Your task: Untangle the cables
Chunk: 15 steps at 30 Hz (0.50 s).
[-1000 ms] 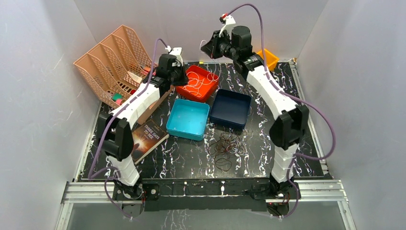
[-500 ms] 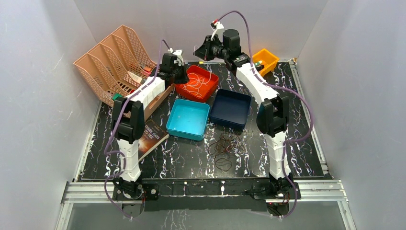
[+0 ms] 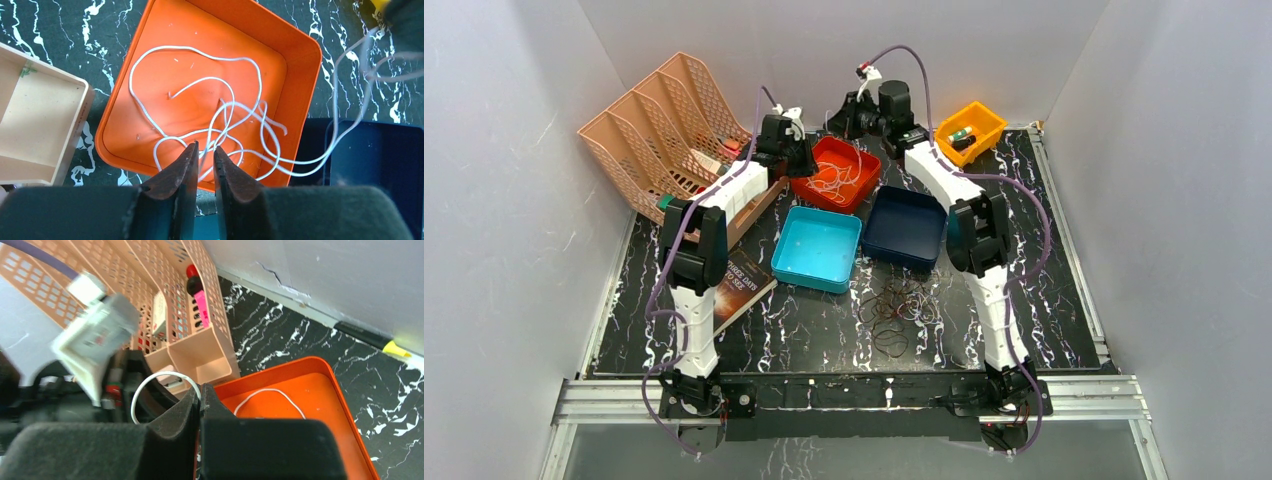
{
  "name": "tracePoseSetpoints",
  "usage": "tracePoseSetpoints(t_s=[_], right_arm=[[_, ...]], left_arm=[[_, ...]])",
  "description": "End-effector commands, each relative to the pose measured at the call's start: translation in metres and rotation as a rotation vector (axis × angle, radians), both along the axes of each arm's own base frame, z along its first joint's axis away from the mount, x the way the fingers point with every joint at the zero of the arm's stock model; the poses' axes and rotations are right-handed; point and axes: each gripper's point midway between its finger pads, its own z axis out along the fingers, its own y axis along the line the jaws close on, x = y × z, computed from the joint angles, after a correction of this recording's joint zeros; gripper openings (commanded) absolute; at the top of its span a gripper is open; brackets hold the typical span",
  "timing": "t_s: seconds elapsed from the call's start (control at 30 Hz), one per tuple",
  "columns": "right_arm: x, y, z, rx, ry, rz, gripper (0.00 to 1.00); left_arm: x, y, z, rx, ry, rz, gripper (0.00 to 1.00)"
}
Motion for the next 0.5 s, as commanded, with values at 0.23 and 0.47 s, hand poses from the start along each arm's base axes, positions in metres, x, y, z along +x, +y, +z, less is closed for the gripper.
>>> tracePoseSetpoints(t_s=[0.23,0.47], right_arm=[[0.029,-0.003,-0.035,-0.06,-0.037,-0.092,0.0],[0.027,-0.013,-0.076,-0.251,-0.015,-0.155,0.03]], left_arm=[[-0.011,0.014,0.052,-0.031,-0.094,0.007,0.37],[-0.034,0.024,0.058,-0.026,-0.097,0.016,0.4]])
